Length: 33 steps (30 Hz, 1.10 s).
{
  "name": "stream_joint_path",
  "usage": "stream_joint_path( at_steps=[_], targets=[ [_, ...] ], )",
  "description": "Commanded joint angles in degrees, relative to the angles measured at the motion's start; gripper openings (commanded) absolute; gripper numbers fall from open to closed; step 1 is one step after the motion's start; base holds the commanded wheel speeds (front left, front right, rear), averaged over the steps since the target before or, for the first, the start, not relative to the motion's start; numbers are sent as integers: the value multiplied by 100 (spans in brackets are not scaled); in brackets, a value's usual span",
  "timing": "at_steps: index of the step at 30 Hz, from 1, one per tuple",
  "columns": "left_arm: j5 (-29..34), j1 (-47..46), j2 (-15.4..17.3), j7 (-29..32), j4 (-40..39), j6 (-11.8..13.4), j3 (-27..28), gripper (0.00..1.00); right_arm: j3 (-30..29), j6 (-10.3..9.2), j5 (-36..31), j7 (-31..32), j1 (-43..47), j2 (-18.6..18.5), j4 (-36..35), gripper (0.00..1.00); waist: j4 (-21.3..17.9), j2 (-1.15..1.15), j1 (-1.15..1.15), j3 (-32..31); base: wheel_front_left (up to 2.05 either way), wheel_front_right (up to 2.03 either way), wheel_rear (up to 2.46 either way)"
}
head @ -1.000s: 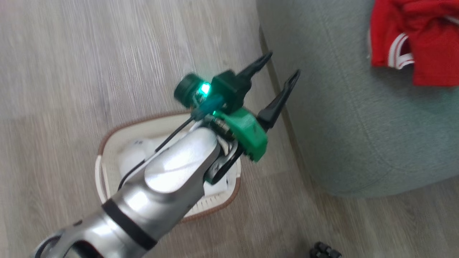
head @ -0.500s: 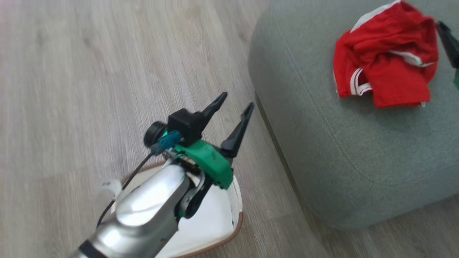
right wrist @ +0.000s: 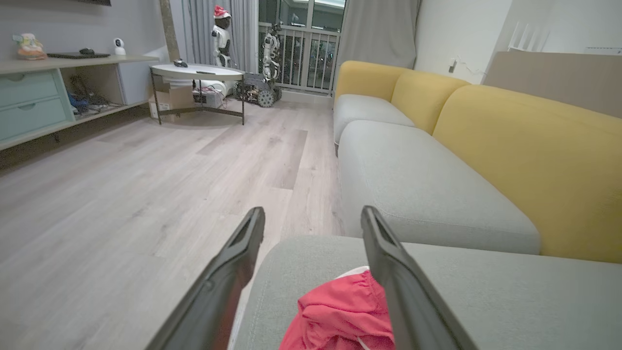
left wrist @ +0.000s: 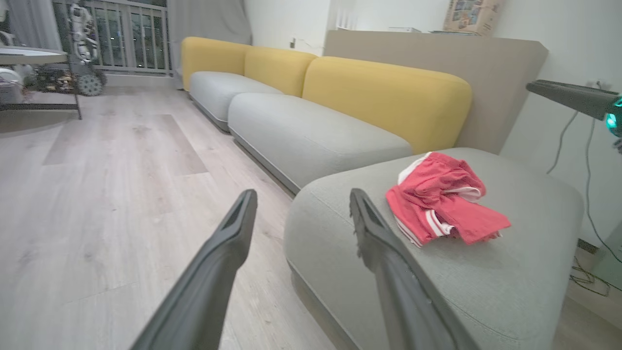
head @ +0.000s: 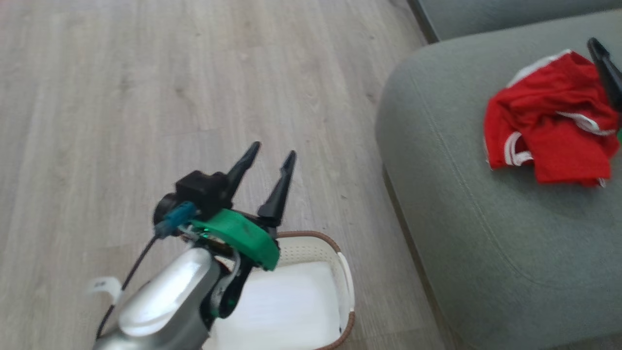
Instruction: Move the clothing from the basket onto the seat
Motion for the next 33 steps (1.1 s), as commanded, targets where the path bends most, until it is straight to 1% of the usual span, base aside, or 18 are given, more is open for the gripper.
stream_joint_path(
  at_steps=[1,3,5,9,11,15,18,21,25,29,33],
  targets=[
    [-17,-162,218,-66,-250,104,371,100,-259,-2,-20,-69,284,-208,-201,100,210,0,0,-121,0,0,0],
    [-15,-62,305,-70,-336,194,501,100,-677,-2,-135,-75,514,-214,-409,100,309,0,0,-138,0,0,0],
    [-14,46,380,-72,-424,270,619,100,-1237,-2,-281,-77,851,-161,-621,100,406,0,0,-146,0,0,0],
    [53,303,459,-76,-654,443,921,100,-2428,-2,-725,-78,1767,146,-1030,100,568,0,0,-147,0,0,0],
    [151,470,456,-77,-775,524,1105,100,-3015,-2,-970,-78,2277,387,-1256,100,643,0,0,-147,0,0,0],
    [288,878,358,-77,-946,649,1501,100,-4151,-2,-1397,-79,3273,1017,-1815,100,788,0,0,-130,0,0,0],
    [430,1197,213,-78,-1084,701,1851,100,-4760,-2,-1754,-79,3915,1518,-2262,100,874,0,0,-119,0,0,0],
    [669,1508,57,-78,-1216,676,2156,100,-5085,-2,-2229,-79,4475,1999,-2685,100,934,0,0,-110,0,0,0],
    [1088,1865,-214,-78,-1412,590,2656,100,-5202,-2,-2802,-79,4934,2524,-3056,100,964,0,0,-68,0,0,0],
    [1419,2154,-418,-78,-1275,335,2933,100,-5087,-2,-3105,-79,5180,2885,-3357,100,984,0,0,-43,0,0,0],
    [1699,2267,-588,-78,-1006,2,3103,100,-5074,-2,-3271,-79,5341,3076,-3516,100,1005,0,0,-31,0,0,0]
  ],
)
